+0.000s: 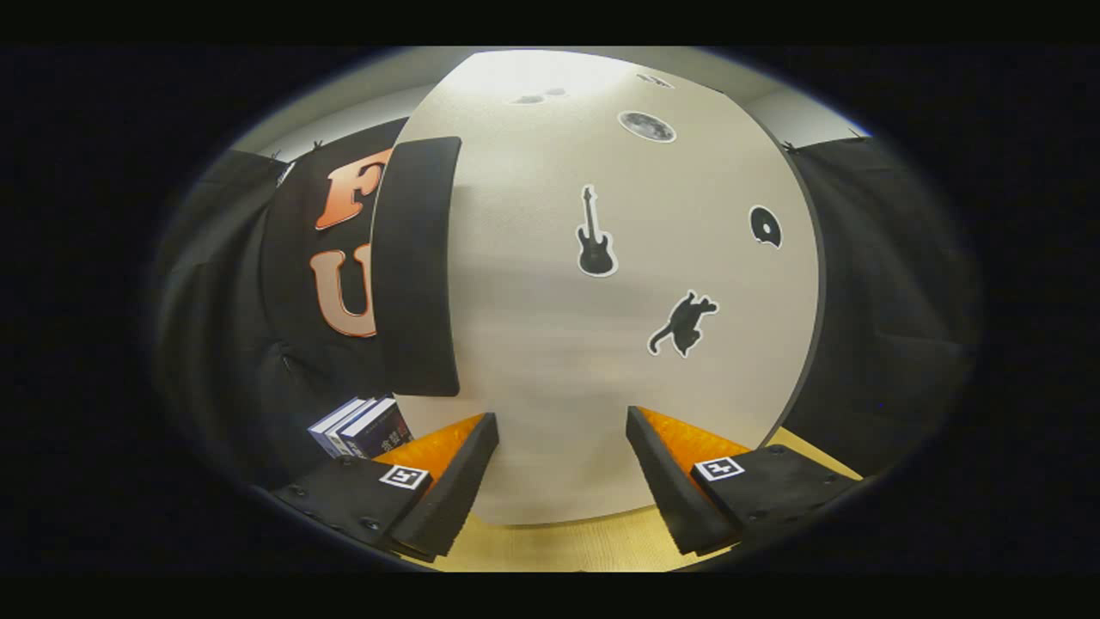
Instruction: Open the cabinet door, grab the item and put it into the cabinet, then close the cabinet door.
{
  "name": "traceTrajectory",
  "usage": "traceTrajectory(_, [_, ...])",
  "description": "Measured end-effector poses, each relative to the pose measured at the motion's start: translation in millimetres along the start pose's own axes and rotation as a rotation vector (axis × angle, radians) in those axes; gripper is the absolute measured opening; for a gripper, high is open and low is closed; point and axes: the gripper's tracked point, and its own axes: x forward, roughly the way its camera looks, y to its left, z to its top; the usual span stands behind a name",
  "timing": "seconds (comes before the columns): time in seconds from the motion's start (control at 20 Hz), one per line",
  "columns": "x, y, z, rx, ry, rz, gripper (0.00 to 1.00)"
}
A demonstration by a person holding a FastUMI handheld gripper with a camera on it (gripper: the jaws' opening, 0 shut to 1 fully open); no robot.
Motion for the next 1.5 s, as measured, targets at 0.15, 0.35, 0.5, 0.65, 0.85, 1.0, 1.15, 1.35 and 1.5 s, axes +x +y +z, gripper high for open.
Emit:
traceTrajectory(0.15, [10.8, 0.5, 2.8, -0.028, -0.006, 0.005, 0.96])
traceTrajectory(0.35, [20.5, 2.6, 23.4, -0.077, -0.036, -0.009, 0.97])
traceTrajectory(0.5, [12.2, 10.9, 36.7, -0.074, -0.038, 0.012, 0.94])
traceTrajectory(0.65, [1.0, 4.7, 37.3, -0.077, -0.004, -0.010, 0.97])
traceTrajectory(0.85, [-30.0, -10.4, 45.5, -0.073, -0.004, -0.028, 0.97])
traceTrajectory(1.0, [-59.9, -21.2, 65.0, -0.054, -0.040, -0.035, 0.97])
traceTrajectory(1.15, [-89.4, -29.6, 85.4, -0.045, -0.073, -0.037, 0.97])
traceTrajectory(1.35, [-125.6, -37.5, 106.2, -0.052, -0.101, -0.036, 0.97])
traceTrajectory(1.5, [-148.3, -39.5, 116.0, -0.051, -0.119, -0.027, 0.97])
